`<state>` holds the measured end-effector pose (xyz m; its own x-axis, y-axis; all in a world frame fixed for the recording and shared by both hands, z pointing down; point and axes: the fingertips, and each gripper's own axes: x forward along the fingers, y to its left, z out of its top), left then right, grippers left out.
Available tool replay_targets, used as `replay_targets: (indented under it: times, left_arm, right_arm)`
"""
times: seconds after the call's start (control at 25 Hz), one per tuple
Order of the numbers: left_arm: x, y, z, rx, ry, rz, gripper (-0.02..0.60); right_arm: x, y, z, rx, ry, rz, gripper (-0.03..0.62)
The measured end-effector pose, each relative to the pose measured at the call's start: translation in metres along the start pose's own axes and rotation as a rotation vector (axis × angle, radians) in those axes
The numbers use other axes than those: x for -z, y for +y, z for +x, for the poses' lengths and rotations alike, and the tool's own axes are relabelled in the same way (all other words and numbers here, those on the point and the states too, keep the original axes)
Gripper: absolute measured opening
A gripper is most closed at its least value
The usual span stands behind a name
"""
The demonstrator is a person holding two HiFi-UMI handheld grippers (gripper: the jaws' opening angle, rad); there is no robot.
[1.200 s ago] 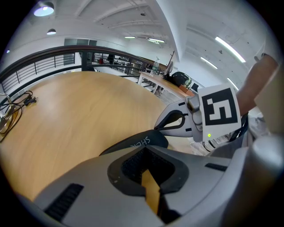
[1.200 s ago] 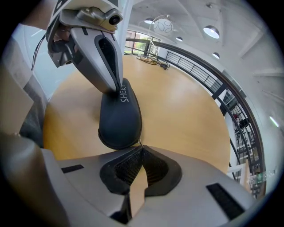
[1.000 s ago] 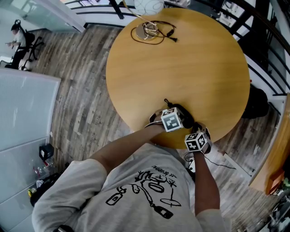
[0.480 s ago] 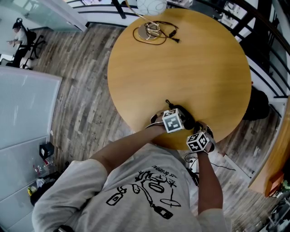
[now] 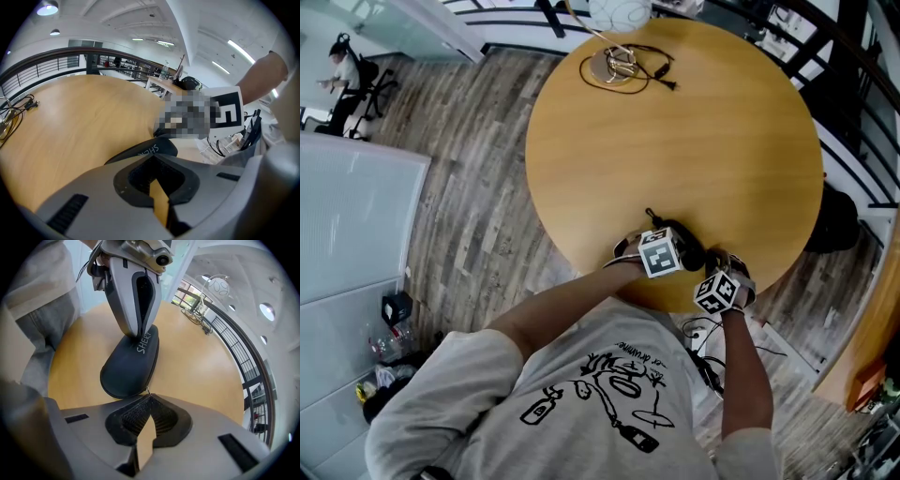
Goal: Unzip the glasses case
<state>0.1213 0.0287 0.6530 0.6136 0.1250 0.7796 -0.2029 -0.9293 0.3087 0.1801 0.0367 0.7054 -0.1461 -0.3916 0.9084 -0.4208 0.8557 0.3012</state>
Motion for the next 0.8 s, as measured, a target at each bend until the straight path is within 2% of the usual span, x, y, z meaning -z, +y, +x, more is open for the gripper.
replay_targets:
  times: [0.8]
  left_arm:
    - [0.001,0.002,-0.001,0.013,-0.001,-0.004,0.006]
  right_arm:
    - [-0.015,-0.008,0.007,-0.114,-0.028,-0.203,0.02]
